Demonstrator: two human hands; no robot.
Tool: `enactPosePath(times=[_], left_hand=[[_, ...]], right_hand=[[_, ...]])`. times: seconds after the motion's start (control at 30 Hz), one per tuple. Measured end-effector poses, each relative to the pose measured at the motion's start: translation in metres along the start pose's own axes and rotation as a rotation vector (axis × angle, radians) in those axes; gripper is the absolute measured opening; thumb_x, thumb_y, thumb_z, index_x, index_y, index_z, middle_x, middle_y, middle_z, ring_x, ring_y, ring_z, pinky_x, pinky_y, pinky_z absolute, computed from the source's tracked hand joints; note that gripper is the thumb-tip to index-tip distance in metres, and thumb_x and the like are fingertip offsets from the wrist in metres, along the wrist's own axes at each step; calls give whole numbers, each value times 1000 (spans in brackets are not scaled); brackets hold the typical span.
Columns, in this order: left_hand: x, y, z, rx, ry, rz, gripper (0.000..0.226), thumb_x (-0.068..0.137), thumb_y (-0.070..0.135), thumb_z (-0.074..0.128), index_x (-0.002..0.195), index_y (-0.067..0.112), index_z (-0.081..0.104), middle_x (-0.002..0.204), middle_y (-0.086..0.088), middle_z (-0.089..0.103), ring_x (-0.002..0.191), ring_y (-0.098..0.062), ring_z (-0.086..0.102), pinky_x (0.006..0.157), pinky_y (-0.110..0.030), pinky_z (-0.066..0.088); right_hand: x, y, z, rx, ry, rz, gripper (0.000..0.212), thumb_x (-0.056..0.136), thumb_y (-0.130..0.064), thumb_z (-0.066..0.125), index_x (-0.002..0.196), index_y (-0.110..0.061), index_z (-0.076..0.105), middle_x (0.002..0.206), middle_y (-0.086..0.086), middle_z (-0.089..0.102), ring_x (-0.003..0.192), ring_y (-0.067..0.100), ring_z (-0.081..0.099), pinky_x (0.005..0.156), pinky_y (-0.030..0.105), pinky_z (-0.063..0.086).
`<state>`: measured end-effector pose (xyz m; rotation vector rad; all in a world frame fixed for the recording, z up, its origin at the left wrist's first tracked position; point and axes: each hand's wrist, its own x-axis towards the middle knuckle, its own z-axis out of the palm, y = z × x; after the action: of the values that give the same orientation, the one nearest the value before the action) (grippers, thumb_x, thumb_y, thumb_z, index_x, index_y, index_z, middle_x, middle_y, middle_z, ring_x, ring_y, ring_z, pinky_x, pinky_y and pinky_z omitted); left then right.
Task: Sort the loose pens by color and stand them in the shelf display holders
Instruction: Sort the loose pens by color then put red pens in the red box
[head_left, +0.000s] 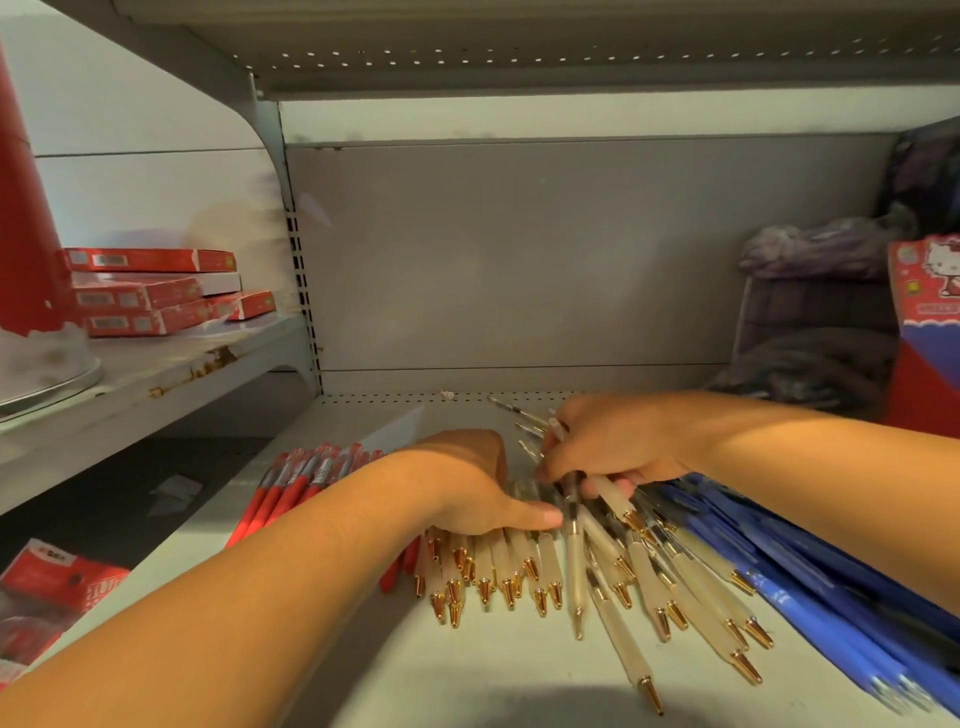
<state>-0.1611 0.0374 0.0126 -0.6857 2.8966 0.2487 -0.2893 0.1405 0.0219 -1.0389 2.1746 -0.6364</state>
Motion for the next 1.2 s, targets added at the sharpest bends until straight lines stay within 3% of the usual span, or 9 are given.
enactPosePath(times=[0.1, 0.27, 0.4, 0.5, 0.73, 0.83, 0.93, 1.1, 1.2], left_hand=[[2, -1, 1, -71, 29, 20, 51, 86, 66, 56, 113, 23, 60, 96, 5, 63, 81, -9, 57, 59, -25, 40], [1, -2, 0, -124, 30, 45, 47, 90, 65, 50, 111, 24, 61, 101, 3, 63, 85, -8, 56, 66, -23, 44], [1, 6, 0, -144, 103, 40, 44, 83, 68, 57, 84, 24, 63, 83, 3, 63, 73, -11, 58, 56, -25, 42], [1, 16, 4, -103, 149, 59, 41, 80, 64, 66, 64, 28, 52, 70, 4, 57, 63, -9, 54, 51, -24, 38], [-2, 21, 2, -134, 45, -28, 40, 78, 53, 74, 74, 19, 54, 77, 2, 59, 63, -9, 55, 51, -22, 42], [-4, 23, 2, -203, 31, -40, 32, 79, 45, 75, 80, 18, 58, 79, 1, 61, 64, -10, 57, 52, -23, 44], [-7, 25, 3, -282, 17, -47, 25, 80, 35, 72, 73, 17, 58, 75, 0, 60, 62, -14, 57, 53, -23, 44], [-10, 17, -5, -460, 11, -34, 26, 80, 20, 64, 63, 20, 46, 67, 0, 42, 64, -19, 40, 59, -29, 32], [-8, 11, -13, -376, 48, 5, 36, 87, 13, 55, 58, 21, 34, 60, 3, 29, 54, -16, 26, 55, -25, 23]], right_hand=[[-7, -2, 1, 73, -47, -27, 14, 93, -15, 64, 102, -4, 63, 65, 2, 66, 48, 9, 56, 41, 17, 44], [-16, 0, 4, 128, 34, -58, 18, 89, -17, 70, 102, -7, 64, 72, 5, 67, 49, 9, 58, 44, 17, 49], [-19, 1, 9, -65, 179, -98, 24, 87, -23, 72, 105, -10, 62, 73, 4, 69, 44, 6, 59, 45, 15, 47], [-22, -1, 11, -171, 163, -70, 29, 85, -15, 72, 112, -8, 63, 84, 7, 70, 42, 6, 58, 45, 15, 47], [-26, -4, 15, -192, 112, 14, 46, 80, -12, 76, 122, -8, 57, 78, 5, 67, 42, 8, 58, 43, 17, 47], [-25, -6, 18, -205, 127, 21, 40, 81, -14, 77, 117, -8, 60, 83, 6, 69, 44, 7, 59, 44, 16, 47], [-26, -5, 18, -138, 111, 38, 28, 85, -9, 73, 110, -6, 61, 80, 6, 69, 44, 8, 59, 43, 17, 47], [-33, 0, 12, -28, 64, 37, 21, 88, -7, 66, 109, -4, 62, 77, 7, 66, 54, 13, 59, 46, 20, 49], [-38, 2, 13, 20, 12, 32, 22, 87, -8, 67, 109, -5, 61, 79, 7, 68, 61, 16, 60, 50, 22, 53]])
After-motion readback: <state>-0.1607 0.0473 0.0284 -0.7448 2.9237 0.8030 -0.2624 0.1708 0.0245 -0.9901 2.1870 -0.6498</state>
